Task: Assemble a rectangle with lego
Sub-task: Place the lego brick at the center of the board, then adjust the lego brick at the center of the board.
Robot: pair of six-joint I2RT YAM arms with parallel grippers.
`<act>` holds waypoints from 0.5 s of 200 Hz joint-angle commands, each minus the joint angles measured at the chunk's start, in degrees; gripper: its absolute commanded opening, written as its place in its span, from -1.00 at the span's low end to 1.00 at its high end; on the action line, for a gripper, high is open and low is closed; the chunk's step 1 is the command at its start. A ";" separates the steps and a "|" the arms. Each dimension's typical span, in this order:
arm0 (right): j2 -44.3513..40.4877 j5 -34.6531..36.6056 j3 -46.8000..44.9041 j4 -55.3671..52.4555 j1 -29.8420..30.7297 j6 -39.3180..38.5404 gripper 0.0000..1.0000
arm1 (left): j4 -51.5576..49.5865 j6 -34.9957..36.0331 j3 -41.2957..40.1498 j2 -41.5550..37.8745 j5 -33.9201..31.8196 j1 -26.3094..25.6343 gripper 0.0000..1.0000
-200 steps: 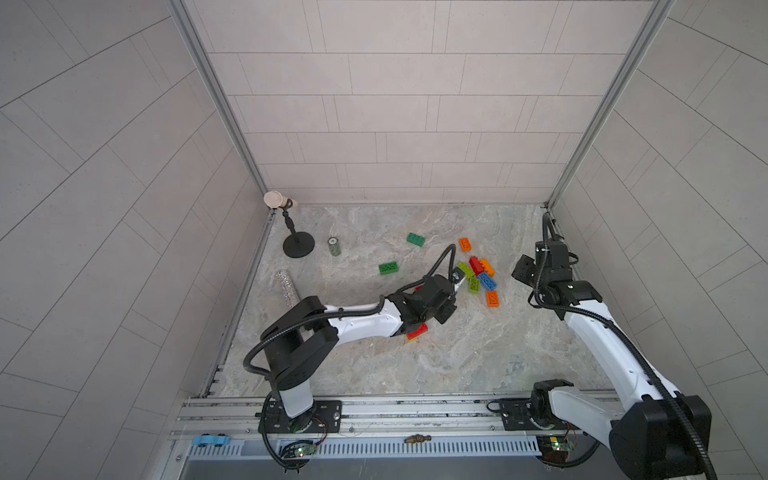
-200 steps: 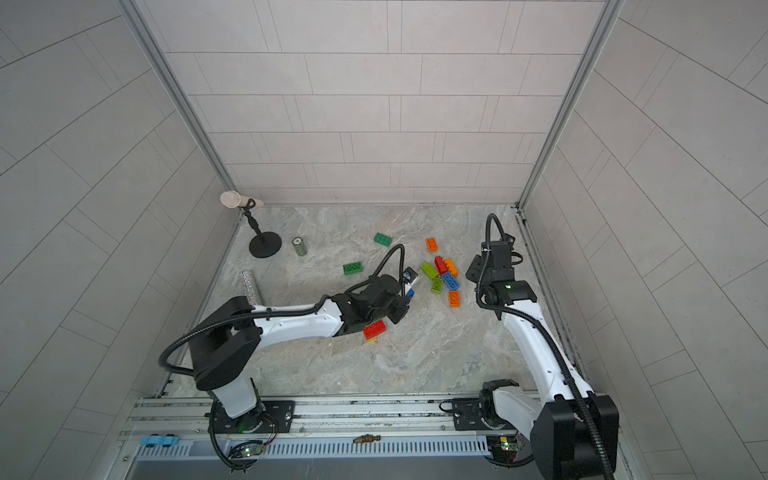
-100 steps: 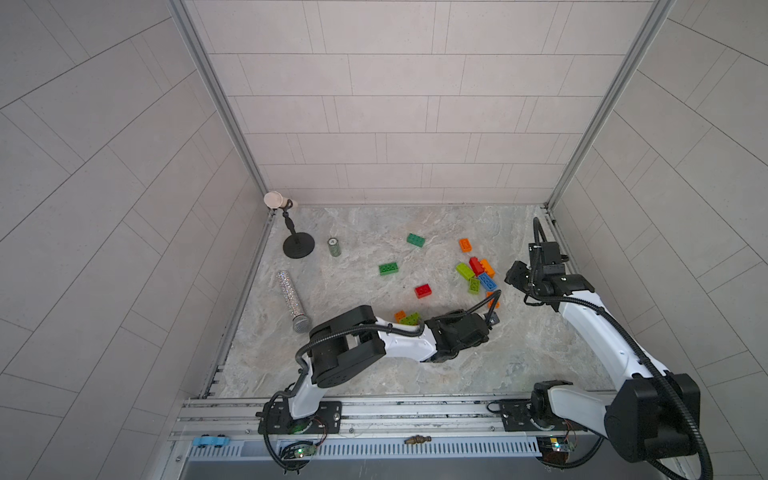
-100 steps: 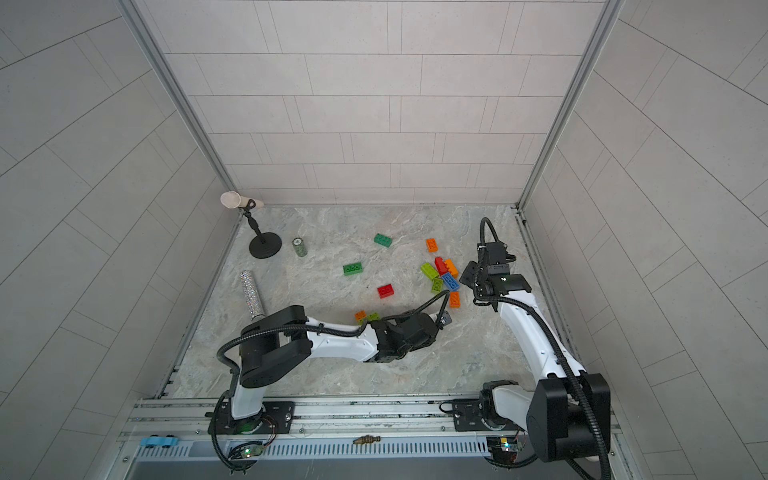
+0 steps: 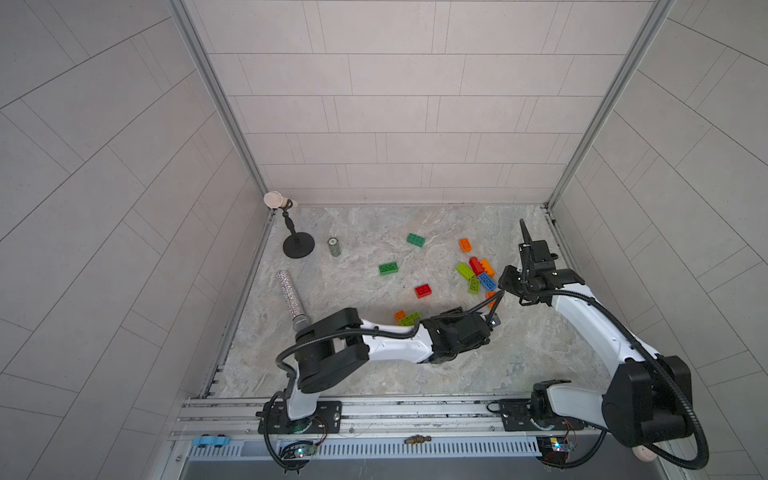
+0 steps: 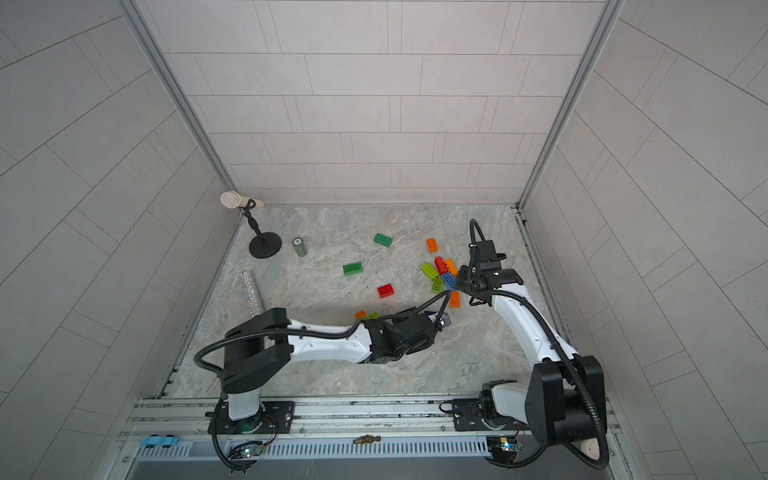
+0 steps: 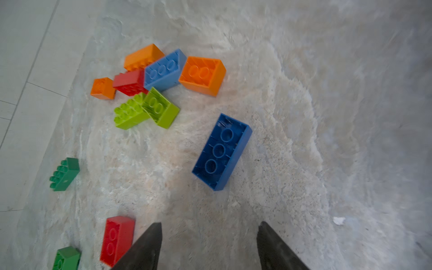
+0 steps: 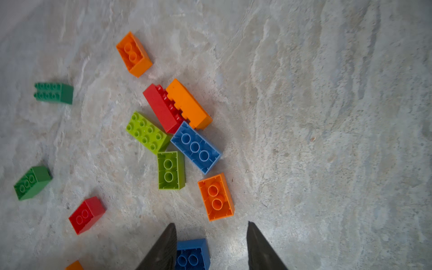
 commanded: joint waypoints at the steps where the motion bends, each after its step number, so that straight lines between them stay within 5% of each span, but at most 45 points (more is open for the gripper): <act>1: 2.55 0.70 1.12 -7.23 3.96 -6.12 0.05 | -0.39 -5.73 -3.46 -10.40 0.26 2.00 0.40; 53: 13.35 7.71 4.20 -12.16 15.92 -7.43 0.63 | 5.46 -18.86 -18.06 -26.40 4.37 12.42 0.40; 100: 20.77 3.77 5.82 -8.74 17.29 -6.49 0.69 | 6.06 -21.75 -22.43 -31.02 5.03 15.98 0.41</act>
